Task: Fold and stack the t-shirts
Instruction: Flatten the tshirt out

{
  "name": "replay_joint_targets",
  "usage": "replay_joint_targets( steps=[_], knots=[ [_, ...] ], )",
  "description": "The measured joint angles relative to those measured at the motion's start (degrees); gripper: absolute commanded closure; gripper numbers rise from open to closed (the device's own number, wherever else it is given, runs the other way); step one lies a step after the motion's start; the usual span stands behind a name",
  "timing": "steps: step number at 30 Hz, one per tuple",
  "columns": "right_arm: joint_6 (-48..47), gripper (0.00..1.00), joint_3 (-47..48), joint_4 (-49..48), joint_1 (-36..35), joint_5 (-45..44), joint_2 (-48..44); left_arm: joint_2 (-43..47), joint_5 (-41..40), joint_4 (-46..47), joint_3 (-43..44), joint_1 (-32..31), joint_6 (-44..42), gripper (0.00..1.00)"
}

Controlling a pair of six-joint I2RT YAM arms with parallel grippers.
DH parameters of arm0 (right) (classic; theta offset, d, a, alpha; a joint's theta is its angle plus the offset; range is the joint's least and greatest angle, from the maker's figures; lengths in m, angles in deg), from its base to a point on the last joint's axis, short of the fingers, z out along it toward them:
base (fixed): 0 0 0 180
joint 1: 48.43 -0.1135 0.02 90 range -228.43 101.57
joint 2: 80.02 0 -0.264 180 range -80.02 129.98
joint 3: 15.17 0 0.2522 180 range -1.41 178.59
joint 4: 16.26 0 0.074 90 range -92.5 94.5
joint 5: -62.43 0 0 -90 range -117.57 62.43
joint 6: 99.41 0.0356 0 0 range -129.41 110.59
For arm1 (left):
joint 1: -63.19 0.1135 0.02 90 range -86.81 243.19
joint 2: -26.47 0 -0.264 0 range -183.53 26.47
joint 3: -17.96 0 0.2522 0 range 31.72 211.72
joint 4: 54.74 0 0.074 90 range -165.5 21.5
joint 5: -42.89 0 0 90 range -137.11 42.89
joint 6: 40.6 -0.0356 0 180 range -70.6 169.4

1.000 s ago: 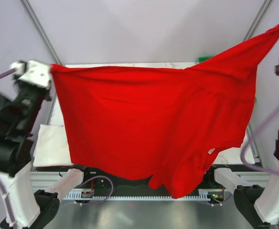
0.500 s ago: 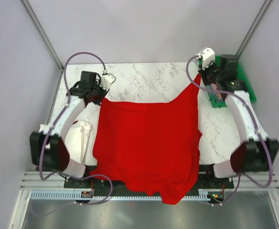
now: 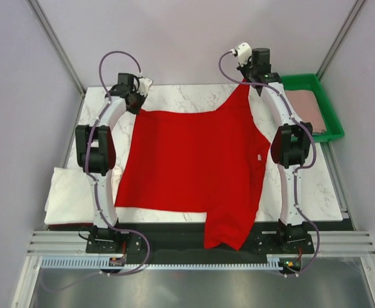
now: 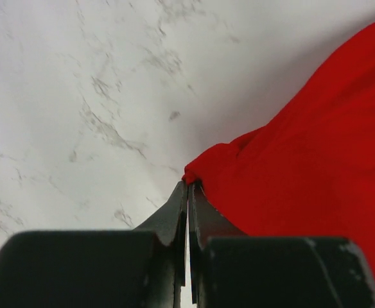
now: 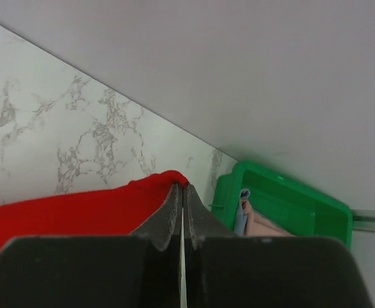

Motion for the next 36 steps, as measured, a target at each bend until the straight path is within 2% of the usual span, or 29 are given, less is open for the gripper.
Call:
replay_joint_targets(
  steps=[5,10,24,36],
  knots=[
    [-1.6,1.00,1.5,-4.2,0.2,-3.2,3.9,-5.6,-1.3,-0.5,9.5,0.1,0.7,0.98],
    [-1.9,1.00,1.9,-10.2,0.4,-5.3,6.7,-9.1,-3.8,-0.8,14.7,-0.5,0.8,0.98],
    [-1.8,1.00,-1.8,-14.0,0.8,-5.4,8.7,-9.3,-5.7,-1.2,14.5,-1.7,0.8,0.98],
    [2.3,1.00,-5.7,-8.3,1.0,2.0,4.7,-9.3,-6.5,-1.2,14.5,-1.7,0.7,0.98]
  ],
)
